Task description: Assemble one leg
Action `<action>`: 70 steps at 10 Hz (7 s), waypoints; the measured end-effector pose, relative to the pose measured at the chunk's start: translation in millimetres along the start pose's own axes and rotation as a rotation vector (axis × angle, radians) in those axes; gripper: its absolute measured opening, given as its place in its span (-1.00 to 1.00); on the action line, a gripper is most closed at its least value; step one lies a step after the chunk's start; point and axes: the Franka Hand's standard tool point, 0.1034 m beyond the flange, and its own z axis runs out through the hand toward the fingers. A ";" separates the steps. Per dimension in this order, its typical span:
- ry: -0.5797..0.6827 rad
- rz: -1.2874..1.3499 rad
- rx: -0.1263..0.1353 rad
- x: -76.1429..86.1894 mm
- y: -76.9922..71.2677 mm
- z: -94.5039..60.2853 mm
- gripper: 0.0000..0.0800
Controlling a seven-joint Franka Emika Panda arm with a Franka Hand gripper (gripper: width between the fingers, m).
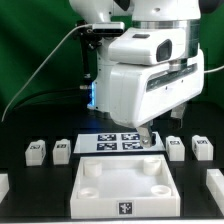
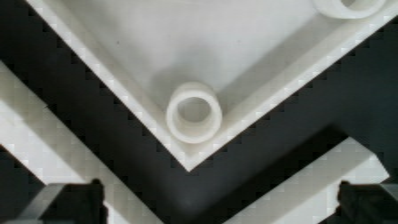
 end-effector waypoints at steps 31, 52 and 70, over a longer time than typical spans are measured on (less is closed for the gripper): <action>0.015 -0.685 0.054 -121.5 -39.8 103.0 -0.85; 0.066 -0.622 0.046 -48.5 -53.3 103.3 0.09; 0.066 0.213 0.042 7.0 -131.9 53.4 0.62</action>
Offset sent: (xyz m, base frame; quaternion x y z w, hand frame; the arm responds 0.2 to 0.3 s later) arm 0.0000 0.0000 0.0000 0.0000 0.0000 -0.0899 0.9960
